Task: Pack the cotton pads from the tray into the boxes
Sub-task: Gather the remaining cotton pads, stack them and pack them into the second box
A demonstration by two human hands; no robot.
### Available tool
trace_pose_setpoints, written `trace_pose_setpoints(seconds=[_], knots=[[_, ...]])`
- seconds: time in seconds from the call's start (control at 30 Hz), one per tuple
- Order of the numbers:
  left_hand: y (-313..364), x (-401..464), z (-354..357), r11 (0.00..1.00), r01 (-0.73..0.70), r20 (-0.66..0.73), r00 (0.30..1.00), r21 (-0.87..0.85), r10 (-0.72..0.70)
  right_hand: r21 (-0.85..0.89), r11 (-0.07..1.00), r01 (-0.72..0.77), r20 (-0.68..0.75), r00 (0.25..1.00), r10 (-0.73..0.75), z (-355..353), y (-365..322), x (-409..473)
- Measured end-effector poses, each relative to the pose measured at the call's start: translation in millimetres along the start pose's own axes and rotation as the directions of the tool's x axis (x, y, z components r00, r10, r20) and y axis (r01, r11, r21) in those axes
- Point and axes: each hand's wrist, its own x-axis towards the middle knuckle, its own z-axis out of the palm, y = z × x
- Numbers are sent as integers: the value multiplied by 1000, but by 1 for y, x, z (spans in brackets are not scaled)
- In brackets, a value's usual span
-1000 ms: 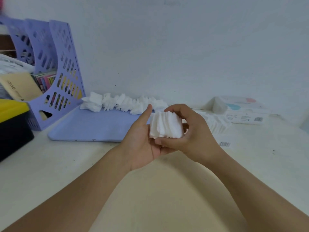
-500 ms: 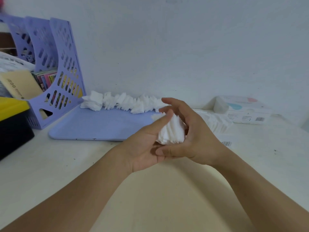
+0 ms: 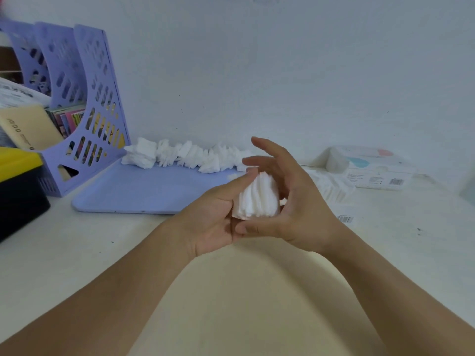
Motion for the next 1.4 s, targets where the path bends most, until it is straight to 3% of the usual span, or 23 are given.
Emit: trace_pose_setpoints(seconds=[0.13,0.2,0.47,0.73,1.0,1.23,1.4], knots=[[-2,1,4,973,-107,-174,974,203,143,8,1000,-4,35,999,4,-7,4,2],[-4,2,6,959,-129,-194,964,254,181,-20,1000,2,15,1000,-2,-7,6,3],[-3,2,2,961,-162,-96,978,223,187,-127,992,11,21,1000,-8,-15,12,4],[1,6,-5,985,-164,-81,983,45,167,74,994,-75,48,996,72,-32,10,4],[-5,7,3,989,-139,-60,988,49,142,-247,968,37,-33,998,-47,-10,20,1],[-12,11,5,983,-180,-208,963,-28,171,-414,908,70,-216,961,-173,7,22,0],[-11,9,12,989,-149,-180,973,0,147,-440,897,44,-128,986,-111,10,15,-3]])
